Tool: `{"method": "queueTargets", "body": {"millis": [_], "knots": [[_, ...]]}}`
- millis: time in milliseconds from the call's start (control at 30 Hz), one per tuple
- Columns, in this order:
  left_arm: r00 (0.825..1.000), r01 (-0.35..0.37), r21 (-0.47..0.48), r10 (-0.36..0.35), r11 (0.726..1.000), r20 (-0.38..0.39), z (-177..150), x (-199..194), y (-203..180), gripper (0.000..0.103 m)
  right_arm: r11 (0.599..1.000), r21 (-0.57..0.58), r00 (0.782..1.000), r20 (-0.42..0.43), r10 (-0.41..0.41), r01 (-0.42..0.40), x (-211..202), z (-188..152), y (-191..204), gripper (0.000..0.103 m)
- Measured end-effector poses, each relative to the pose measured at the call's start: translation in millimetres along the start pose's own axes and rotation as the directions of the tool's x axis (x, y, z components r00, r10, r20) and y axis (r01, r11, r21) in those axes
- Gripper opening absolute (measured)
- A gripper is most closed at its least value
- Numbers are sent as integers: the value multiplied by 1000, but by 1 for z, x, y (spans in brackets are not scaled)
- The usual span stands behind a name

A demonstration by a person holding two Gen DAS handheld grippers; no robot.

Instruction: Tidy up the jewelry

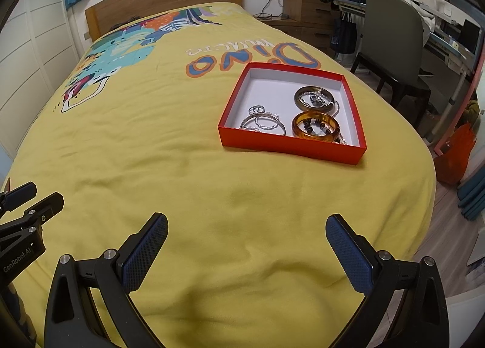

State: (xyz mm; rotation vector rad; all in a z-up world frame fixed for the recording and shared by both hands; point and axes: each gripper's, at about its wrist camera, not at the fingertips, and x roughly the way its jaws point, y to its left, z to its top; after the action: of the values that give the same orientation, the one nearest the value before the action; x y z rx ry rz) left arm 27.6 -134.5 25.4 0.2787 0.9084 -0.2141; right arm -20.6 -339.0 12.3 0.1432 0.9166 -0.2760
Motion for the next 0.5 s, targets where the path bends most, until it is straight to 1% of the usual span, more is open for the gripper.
{"method": "queueTargets", "body": {"millis": [500], "knots": [[1000,4,-15,-4,1000,10,1,-8,1,57,1000,0,1000,13,-6,6,-6,0,-2,102]]}}
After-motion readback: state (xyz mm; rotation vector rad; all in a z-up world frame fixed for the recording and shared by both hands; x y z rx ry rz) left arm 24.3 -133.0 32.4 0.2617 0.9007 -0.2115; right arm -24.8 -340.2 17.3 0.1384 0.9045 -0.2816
